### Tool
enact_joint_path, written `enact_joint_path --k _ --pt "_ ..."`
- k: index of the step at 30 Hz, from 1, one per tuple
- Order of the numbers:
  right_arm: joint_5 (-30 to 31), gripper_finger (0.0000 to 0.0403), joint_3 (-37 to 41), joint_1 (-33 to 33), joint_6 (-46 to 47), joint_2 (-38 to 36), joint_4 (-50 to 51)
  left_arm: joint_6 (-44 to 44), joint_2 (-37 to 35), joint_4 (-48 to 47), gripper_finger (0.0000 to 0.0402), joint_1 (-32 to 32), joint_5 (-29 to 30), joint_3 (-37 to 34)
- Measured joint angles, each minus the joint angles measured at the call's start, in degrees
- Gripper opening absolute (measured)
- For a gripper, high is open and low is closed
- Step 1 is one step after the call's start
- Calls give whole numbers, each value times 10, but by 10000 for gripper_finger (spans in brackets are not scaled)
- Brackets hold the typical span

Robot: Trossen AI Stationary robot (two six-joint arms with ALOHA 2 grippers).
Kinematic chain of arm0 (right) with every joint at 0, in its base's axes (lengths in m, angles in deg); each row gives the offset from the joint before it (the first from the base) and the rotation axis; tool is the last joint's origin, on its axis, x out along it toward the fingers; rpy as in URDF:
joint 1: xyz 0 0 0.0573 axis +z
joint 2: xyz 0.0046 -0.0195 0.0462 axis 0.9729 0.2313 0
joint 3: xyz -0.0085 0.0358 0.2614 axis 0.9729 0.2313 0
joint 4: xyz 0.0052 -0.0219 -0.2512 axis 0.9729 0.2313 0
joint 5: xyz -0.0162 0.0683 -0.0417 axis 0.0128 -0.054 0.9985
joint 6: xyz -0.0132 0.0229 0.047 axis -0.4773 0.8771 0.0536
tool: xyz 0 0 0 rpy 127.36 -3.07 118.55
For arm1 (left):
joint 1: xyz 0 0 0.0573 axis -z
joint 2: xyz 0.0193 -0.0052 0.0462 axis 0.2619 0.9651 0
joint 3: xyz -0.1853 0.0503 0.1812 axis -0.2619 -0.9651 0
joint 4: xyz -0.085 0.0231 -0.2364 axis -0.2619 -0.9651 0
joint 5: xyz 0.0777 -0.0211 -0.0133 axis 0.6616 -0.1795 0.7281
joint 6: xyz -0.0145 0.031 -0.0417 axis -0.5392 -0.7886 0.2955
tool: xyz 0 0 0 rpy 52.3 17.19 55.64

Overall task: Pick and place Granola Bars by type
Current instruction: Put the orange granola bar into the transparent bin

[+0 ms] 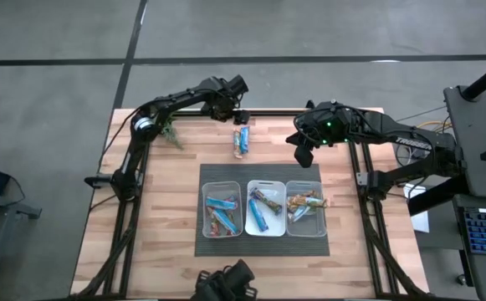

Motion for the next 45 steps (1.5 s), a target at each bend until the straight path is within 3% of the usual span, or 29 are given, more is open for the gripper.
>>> enact_joint_path --k 20,30,45 --pt "1 8 0 0 -2 0 0 24 10 42 252 -12 -17 0" --pt "3 8 0 0 -2 0 0 -112 10 61 252 -15 -60 0" --pt "13 8 0 1 5 0 0 -110 10 52 252 -15 -87 -37"
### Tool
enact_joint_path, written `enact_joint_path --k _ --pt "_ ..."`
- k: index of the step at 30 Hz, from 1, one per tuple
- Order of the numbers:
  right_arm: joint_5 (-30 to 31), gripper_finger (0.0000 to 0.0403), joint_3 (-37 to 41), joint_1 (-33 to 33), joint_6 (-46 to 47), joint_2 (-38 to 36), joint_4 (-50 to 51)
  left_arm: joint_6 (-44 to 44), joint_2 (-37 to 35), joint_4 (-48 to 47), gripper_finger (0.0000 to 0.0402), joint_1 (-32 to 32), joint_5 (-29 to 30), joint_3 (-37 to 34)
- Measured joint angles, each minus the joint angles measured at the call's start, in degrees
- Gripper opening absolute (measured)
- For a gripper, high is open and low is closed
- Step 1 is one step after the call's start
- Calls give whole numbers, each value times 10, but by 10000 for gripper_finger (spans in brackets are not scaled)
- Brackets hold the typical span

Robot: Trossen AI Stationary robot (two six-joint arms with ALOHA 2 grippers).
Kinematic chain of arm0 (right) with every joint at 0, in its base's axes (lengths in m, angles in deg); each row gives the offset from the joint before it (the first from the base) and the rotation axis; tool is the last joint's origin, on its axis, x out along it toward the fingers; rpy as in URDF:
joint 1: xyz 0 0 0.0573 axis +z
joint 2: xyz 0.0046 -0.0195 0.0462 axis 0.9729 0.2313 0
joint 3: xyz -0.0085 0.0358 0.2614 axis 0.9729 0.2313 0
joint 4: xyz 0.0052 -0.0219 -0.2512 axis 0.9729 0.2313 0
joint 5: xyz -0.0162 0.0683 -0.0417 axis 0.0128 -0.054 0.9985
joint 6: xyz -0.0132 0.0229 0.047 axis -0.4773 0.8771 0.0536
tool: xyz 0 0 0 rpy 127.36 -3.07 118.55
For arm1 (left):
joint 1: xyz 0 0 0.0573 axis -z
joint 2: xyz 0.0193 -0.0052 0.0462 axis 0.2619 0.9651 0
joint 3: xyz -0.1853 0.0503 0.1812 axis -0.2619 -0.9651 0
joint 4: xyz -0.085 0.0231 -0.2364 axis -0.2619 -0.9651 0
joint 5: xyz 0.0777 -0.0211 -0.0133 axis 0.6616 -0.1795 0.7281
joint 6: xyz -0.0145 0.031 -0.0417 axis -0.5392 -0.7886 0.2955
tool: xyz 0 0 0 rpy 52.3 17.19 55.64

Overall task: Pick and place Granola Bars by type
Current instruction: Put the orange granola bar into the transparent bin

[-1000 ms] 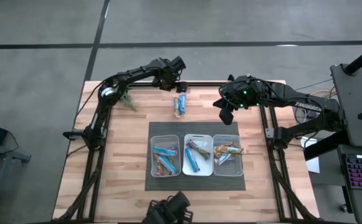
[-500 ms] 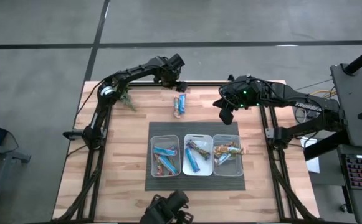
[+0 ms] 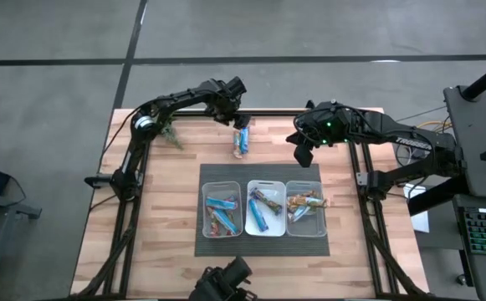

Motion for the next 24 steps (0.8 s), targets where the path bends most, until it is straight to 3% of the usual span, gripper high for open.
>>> enact_joint_path --k 15,24 --pt "2 8 0 0 19 0 0 -104 -1 50 252 3 -58 -41" --pt "2 8 0 0 22 0 0 -105 -1 70 252 3 -58 -80"
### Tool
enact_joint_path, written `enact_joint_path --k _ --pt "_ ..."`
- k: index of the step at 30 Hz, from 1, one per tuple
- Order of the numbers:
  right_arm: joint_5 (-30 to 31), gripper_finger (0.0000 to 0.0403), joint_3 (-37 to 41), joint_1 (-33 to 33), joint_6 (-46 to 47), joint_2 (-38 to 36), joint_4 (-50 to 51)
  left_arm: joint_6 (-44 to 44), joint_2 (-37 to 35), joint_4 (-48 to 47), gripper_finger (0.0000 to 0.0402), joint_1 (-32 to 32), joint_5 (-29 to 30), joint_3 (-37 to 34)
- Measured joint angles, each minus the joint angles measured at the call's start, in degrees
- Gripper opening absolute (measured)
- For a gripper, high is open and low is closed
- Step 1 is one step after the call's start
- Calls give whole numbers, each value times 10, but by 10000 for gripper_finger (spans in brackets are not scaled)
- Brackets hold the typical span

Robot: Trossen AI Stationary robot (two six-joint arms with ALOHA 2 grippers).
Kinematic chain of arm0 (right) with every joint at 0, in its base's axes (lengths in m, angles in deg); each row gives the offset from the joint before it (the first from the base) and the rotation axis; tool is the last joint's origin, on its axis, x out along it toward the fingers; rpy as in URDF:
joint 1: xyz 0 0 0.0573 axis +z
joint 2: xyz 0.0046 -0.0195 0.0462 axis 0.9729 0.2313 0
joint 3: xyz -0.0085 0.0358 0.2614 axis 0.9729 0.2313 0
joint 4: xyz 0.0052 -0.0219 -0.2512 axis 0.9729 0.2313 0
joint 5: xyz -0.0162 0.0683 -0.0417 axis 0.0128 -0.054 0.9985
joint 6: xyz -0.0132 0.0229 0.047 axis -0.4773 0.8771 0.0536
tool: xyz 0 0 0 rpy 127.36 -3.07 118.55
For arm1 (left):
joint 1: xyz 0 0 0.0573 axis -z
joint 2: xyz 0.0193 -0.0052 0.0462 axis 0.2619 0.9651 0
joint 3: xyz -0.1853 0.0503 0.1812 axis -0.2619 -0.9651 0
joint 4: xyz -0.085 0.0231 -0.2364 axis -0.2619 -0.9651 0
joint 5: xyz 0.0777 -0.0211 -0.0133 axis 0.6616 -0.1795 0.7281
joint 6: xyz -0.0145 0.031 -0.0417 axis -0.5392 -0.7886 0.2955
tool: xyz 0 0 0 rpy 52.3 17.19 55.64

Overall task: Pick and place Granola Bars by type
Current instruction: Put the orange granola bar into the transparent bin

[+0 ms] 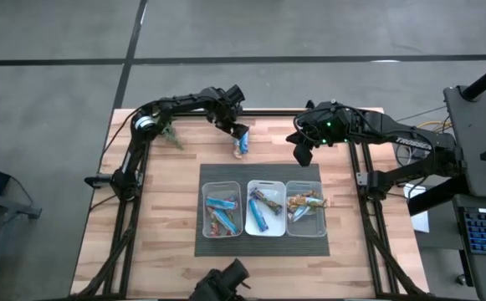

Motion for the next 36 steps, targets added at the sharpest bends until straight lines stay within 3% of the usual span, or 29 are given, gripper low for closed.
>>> enact_joint_path --k 14,28,36 --pt "15 8 0 0 3 0 0 24 -1 29 244 0 1 -22" --pt "15 8 0 0 1 0 -1 34 0 24 108 1 -1 -23" --pt "15 8 0 0 -3 0 -1 38 0 22 82 0 -6 -23"
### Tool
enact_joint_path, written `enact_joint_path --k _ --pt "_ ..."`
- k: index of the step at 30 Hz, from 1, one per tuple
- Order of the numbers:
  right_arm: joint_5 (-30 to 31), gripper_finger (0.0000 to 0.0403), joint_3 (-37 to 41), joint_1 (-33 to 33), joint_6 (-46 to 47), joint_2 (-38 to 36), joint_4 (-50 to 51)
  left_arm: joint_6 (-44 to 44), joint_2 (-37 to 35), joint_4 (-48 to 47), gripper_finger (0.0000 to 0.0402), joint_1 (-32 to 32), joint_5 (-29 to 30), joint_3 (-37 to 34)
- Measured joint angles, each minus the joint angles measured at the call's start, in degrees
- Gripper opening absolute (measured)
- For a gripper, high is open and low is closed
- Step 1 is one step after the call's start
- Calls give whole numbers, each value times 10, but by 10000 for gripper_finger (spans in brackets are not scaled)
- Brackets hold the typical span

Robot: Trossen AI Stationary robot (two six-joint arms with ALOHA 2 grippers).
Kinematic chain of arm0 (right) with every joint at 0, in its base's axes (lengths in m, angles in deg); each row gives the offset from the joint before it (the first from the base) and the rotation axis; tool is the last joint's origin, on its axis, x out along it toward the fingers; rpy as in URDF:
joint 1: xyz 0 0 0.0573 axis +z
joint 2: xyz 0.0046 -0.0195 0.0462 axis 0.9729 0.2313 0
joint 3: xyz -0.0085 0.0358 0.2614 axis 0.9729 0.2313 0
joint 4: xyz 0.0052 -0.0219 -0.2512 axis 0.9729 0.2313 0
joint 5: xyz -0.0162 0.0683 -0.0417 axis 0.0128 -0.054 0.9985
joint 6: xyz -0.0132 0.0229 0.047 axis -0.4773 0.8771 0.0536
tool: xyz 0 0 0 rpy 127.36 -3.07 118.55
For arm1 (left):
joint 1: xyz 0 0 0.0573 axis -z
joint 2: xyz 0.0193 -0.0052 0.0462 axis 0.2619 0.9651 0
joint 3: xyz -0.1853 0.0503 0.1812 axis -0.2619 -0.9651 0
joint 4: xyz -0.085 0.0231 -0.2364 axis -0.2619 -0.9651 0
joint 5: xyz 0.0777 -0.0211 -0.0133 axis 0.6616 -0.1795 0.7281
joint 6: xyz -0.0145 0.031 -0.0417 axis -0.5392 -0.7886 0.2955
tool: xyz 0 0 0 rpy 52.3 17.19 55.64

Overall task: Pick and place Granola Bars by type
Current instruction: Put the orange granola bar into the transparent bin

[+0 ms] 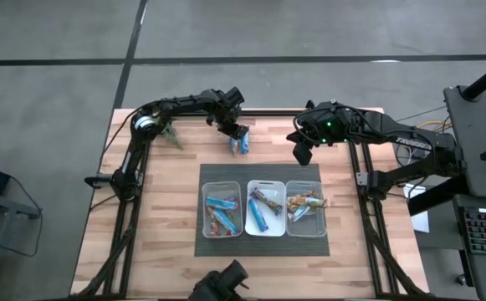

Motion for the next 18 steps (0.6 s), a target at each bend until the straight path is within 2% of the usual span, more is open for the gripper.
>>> enact_joint_path --k 11,18 --pt "0 8 0 0 -6 0 0 -25 -2 -73 80 0 -3 84" --pt "0 8 -1 0 -29 -5 4 -55 -10 -140 80 5 -4 179"
